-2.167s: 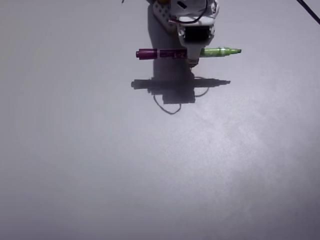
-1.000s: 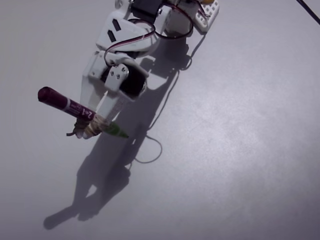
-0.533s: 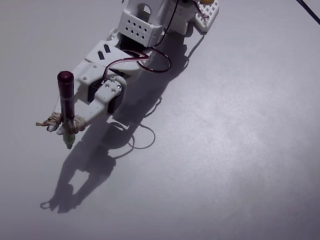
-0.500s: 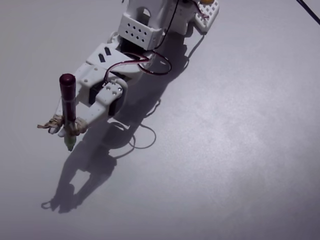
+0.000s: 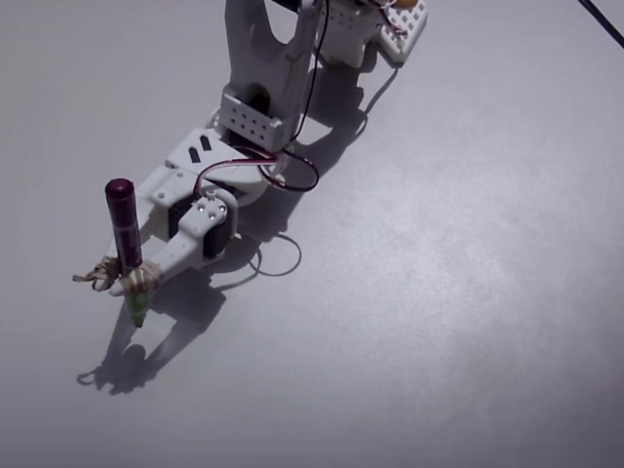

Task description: Draw the capital letter X with the green marker.

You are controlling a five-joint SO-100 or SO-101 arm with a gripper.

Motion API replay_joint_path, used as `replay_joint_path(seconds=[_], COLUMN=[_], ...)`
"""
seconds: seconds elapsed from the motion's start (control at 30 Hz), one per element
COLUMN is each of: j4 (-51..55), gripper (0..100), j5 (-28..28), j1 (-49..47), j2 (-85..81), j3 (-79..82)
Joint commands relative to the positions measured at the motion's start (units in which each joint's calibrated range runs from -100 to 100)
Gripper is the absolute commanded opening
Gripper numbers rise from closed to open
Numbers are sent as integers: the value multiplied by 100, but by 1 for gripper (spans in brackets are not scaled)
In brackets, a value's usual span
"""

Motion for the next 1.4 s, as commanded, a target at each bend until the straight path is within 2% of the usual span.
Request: replay_joint_path(seconds=[0.0, 0.43, 0.7, 1.07, 1.2, 1.37], j4=[-48, 917, 786, 99, 99, 663], gripper=[1, 1, 1, 1, 1, 1], j5=[-20, 24, 20, 15, 39, 24], j1=[98, 145, 79, -531, -492, -464], j2=[42, -93, -13, -803, -731, -731], j3=[-211, -77, 40, 1773, 1450, 282])
